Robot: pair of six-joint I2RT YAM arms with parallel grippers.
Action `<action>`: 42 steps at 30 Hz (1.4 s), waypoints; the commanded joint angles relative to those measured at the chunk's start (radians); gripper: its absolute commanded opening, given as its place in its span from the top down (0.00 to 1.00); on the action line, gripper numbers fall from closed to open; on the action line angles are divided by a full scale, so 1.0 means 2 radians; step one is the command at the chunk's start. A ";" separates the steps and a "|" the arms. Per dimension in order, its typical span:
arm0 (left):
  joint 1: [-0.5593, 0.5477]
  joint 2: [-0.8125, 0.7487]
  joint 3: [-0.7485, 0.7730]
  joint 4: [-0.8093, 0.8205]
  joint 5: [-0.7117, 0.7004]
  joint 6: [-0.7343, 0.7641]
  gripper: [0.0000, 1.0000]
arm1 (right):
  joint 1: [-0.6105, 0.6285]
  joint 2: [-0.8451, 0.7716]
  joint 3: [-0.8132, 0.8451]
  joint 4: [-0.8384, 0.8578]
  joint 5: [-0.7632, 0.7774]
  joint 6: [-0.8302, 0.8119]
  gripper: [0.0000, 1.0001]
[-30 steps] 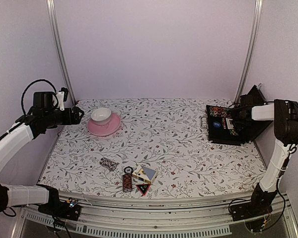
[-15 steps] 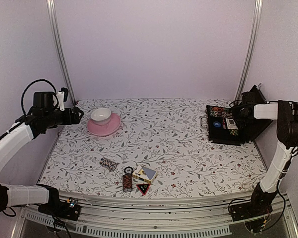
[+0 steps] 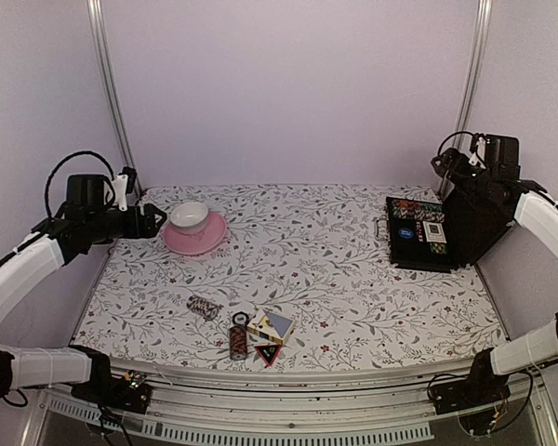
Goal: Pack up texas hold em set
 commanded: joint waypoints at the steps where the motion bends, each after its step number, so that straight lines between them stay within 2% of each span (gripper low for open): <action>1: -0.008 -0.015 0.017 -0.012 0.015 0.003 0.05 | 0.076 -0.043 -0.006 -0.054 -0.066 -0.097 0.10; 5: -0.007 -0.036 -0.004 0.011 -0.028 0.017 0.05 | 0.187 -0.048 -0.015 -0.074 -0.058 -0.129 0.09; 8: -0.005 -0.043 -0.019 0.014 -0.057 0.025 0.05 | 0.271 -0.022 -0.025 -0.078 -0.036 -0.132 0.09; 13: -0.005 -0.045 -0.028 0.017 -0.099 0.029 0.05 | 0.412 0.056 -0.033 -0.059 0.018 -0.128 0.12; 18: -0.005 -0.036 -0.027 0.012 -0.103 0.028 0.05 | 0.500 0.149 -0.009 -0.041 0.027 -0.137 0.13; 30: -0.005 -0.051 -0.032 0.011 -0.101 0.026 0.04 | 0.556 0.286 0.069 -0.052 0.020 -0.194 0.09; 42: -0.005 -0.051 -0.031 0.009 -0.098 0.024 0.04 | 0.564 0.332 0.102 -0.089 0.046 -0.228 0.10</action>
